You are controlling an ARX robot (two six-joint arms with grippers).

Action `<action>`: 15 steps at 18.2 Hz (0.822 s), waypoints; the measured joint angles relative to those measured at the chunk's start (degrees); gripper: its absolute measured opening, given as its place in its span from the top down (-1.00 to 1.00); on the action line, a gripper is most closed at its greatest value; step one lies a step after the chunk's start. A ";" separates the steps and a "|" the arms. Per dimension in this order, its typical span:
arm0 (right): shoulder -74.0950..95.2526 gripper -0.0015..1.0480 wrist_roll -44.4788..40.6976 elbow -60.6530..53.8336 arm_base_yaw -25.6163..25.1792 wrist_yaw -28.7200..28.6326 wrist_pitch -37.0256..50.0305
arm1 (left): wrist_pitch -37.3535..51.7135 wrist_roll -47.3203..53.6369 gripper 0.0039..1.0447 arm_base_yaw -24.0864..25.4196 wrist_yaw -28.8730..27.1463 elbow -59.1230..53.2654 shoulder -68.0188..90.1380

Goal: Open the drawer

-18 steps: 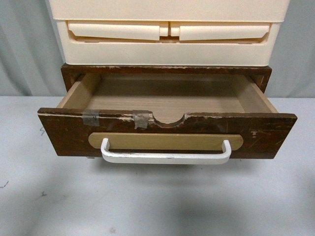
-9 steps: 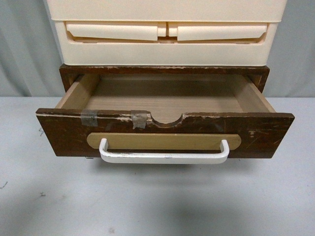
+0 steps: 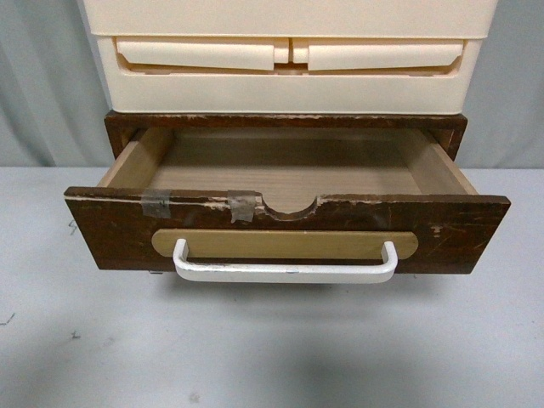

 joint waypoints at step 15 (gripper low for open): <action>-20.09 0.67 -0.04 0.04 0.00 -0.15 -20.63 | -17.14 0.00 0.69 0.02 0.00 0.04 -16.31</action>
